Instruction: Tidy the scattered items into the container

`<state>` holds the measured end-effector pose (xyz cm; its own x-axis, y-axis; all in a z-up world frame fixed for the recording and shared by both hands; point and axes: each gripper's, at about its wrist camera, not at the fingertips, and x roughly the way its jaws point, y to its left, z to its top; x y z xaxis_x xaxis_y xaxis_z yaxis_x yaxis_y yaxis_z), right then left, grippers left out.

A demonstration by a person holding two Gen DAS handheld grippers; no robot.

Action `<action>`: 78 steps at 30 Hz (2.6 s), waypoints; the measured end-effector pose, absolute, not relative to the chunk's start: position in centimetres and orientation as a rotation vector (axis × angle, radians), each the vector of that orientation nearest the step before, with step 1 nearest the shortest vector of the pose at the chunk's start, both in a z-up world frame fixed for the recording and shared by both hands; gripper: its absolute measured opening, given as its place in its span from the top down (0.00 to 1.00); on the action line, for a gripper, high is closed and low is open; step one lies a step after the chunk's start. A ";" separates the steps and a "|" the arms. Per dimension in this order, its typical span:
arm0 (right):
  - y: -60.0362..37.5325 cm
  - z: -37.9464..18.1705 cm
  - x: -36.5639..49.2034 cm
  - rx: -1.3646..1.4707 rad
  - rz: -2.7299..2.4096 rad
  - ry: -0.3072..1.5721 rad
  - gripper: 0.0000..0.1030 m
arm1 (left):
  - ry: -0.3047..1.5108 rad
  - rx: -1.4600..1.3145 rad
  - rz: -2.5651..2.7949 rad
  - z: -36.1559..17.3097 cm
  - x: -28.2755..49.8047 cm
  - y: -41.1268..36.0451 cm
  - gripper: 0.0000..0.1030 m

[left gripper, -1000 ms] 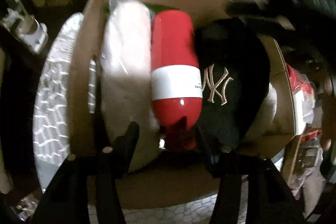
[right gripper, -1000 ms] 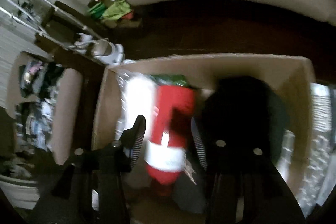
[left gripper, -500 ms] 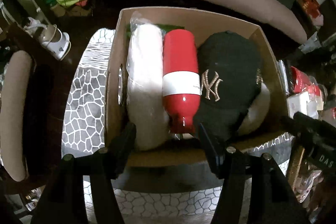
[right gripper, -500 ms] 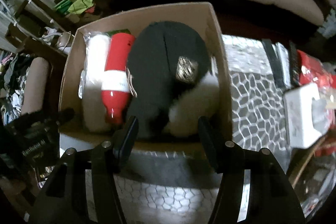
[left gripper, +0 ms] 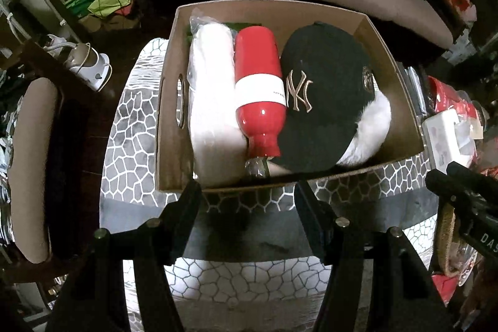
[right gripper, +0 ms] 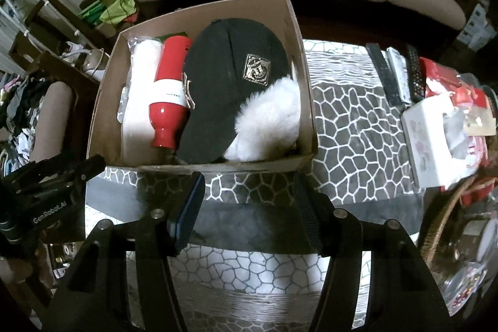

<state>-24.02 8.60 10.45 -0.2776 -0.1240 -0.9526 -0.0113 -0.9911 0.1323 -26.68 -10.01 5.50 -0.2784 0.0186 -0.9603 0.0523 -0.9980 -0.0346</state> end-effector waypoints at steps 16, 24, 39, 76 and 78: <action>7.1 9.7 -21.7 1.790 -2.489 -0.124 0.46 | 0.159 1.848 -2.483 4.4 -24.1 -10.5 0.40; 7.3 8.7 -21.3 1.808 -2.478 -0.134 0.40 | 0.145 1.803 -2.502 4.8 -24.3 -10.6 0.40; 7.9 7.7 -19.3 1.751 -2.473 -0.214 0.06 | 0.207 1.712 -2.488 4.2 -21.6 -11.4 0.17; 7.1 -7.9 -9.3 1.465 -2.707 -0.232 0.00 | 0.026 1.427 -2.784 -10.2 -15.6 -9.2 0.00; 6.9 -8.4 -9.3 1.431 -2.718 -0.223 0.00 | 0.004 1.385 -2.808 -10.3 -15.4 -8.9 0.00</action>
